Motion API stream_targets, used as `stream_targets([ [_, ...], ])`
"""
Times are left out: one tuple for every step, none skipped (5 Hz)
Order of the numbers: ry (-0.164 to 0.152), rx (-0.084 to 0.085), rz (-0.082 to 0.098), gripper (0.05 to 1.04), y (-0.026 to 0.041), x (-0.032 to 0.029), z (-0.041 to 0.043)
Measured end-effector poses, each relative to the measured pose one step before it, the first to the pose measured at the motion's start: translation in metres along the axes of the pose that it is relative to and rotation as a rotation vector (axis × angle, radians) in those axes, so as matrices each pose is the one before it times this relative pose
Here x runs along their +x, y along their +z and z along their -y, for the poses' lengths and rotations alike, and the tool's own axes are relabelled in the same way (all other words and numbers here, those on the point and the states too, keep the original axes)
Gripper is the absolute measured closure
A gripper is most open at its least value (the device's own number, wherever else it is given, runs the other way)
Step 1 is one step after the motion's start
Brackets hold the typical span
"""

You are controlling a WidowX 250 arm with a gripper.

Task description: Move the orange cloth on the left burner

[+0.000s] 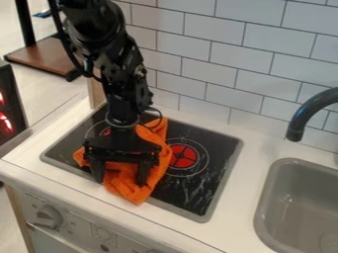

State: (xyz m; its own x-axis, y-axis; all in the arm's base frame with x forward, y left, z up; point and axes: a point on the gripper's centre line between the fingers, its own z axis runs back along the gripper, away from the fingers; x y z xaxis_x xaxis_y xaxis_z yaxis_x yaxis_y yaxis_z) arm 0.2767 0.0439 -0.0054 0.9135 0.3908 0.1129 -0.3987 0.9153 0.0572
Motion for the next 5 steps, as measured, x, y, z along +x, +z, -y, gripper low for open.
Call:
stream_targets([
  [0.0257,0.0058,0.0097,0.084,-0.00500,0.01134,-0.00103],
  [0.0210,-0.0121,0.0034,0.084,-0.00286,0.01540,0.00506],
  [0.0156,0.0012,0.0028,0.084,-0.00119,0.01358,0.00185],
  [0.0275,0.0094,0.0031,0.084,-0.00079,0.01826,-0.00312],
  [0.0805,0.0075,0.0173,0.084,-0.00076,0.02517,-0.01211],
])
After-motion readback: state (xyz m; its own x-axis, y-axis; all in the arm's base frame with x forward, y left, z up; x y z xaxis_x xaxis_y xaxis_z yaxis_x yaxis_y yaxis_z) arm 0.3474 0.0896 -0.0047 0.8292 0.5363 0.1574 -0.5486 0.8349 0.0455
